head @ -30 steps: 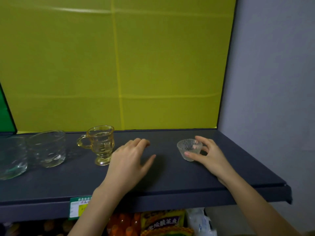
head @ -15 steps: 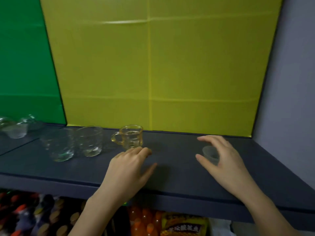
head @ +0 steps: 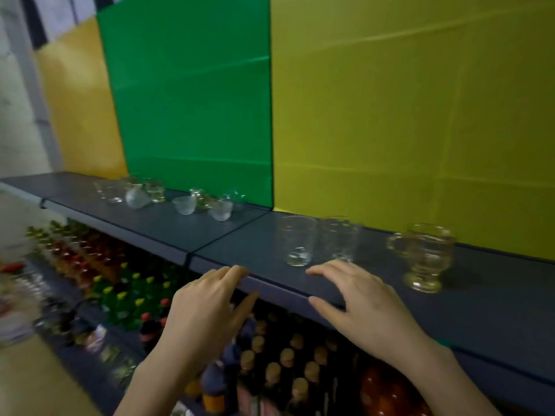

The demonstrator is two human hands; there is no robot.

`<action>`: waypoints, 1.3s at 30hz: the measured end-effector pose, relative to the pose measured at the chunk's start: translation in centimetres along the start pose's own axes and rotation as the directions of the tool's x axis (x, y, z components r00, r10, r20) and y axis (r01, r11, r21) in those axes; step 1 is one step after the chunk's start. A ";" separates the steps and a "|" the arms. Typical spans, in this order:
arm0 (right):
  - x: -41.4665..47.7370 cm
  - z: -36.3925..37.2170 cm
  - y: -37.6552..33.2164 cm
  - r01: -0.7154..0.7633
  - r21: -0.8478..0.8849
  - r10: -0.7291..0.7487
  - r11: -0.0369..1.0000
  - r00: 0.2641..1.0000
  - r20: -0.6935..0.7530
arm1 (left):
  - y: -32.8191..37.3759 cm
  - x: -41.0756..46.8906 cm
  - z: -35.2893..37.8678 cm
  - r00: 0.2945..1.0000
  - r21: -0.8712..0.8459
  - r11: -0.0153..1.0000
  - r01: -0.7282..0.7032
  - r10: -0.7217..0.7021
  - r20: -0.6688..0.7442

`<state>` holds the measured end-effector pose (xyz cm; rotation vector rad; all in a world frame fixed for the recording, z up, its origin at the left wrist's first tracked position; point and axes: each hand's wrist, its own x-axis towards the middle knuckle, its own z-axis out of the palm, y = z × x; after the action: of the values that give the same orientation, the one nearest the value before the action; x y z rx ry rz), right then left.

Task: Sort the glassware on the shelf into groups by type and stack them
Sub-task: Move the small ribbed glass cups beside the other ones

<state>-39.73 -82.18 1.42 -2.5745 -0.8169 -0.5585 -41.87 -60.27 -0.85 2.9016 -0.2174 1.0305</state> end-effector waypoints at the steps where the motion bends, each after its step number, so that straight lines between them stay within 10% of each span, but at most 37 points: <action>1: 1.2 1.2 -1.3 0.003 0.001 -0.003 1.000 1.000 0.006 | -2.1 -0.4 -0.2 1.000 0.016 1.000 0.017 -0.017 0.007; 16: 17.6 14.0 -12.4 -0.086 -0.051 0.089 0.995 0.995 0.048 | -23.7 1.0 1.2 0.998 0.070 0.996 0.058 -0.057 -0.018; 39: 36.7 20.9 -7.8 -0.390 -0.281 0.389 0.877 0.919 -0.060 | -36.4 21.2 16.2 0.997 -0.177 0.982 -0.065 0.071 0.031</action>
<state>-11.61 -49.77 2.98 -2.8921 -0.2028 -0.5860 -10.04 -28.34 -0.18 2.7726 -0.3909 0.9163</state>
